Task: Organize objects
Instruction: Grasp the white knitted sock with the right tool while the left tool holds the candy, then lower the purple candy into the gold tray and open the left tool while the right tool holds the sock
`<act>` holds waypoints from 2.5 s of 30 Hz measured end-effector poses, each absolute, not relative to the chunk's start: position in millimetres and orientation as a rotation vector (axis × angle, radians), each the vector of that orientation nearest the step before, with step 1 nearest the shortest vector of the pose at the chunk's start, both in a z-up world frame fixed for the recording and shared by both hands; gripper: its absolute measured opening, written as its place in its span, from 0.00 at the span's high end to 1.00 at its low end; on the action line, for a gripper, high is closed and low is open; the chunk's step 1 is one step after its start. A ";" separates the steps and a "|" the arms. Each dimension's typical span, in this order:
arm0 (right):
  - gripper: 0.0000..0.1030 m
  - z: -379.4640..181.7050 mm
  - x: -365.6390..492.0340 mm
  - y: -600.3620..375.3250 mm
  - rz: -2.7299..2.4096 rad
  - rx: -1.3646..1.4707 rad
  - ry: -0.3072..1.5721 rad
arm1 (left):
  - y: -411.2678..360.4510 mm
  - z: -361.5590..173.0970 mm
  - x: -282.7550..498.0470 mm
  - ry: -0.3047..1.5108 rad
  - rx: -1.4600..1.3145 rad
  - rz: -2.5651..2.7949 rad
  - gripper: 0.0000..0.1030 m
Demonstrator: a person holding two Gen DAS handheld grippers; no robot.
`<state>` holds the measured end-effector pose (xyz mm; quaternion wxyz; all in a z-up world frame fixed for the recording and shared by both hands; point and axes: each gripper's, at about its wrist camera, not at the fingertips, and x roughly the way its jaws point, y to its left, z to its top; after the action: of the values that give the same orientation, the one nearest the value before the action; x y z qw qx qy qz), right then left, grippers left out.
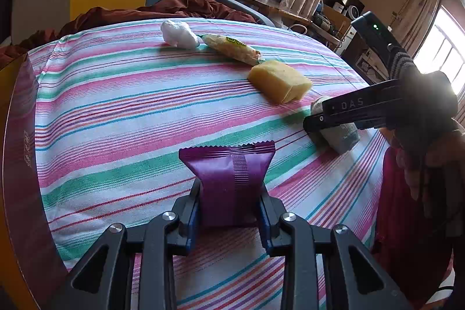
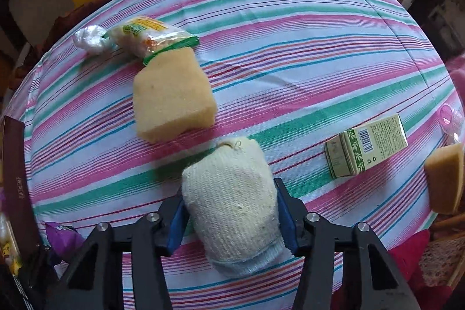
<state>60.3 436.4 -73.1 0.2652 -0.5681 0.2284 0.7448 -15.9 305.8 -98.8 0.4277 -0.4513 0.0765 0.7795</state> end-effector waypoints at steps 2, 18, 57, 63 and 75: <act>0.47 -73.6 58.0 433.5 2.015 -1.534 0.588 | 305.2 -98.8 -14.5 0.203 -1.121 1.952 0.69; 0.40 -73.9 54.8 439.9 2.025 -1.533 0.647 | 281.0 -79.9 11.5 0.195 -1.098 1.949 0.69; 0.38 -55.9 39.6 447.4 2.043 -1.544 0.511 | 91.9 -11.0 -19.1 -0.031 -1.047 2.462 0.69; 0.38 -52.4 37.7 452.1 2.044 -1.545 0.494 | 81.2 -19.9 -25.6 -0.047 -1.092 2.455 0.69; 0.38 -49.1 44.3 461.7 2.049 -1.546 0.480 | 24.1 -48.9 -45.3 -0.202 -1.263 2.360 0.69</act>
<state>44.3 461.7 -49.1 0.2620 -0.5713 0.1774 0.7573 -45.3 24.1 -48.9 0.2267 -0.4583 -0.0733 0.8563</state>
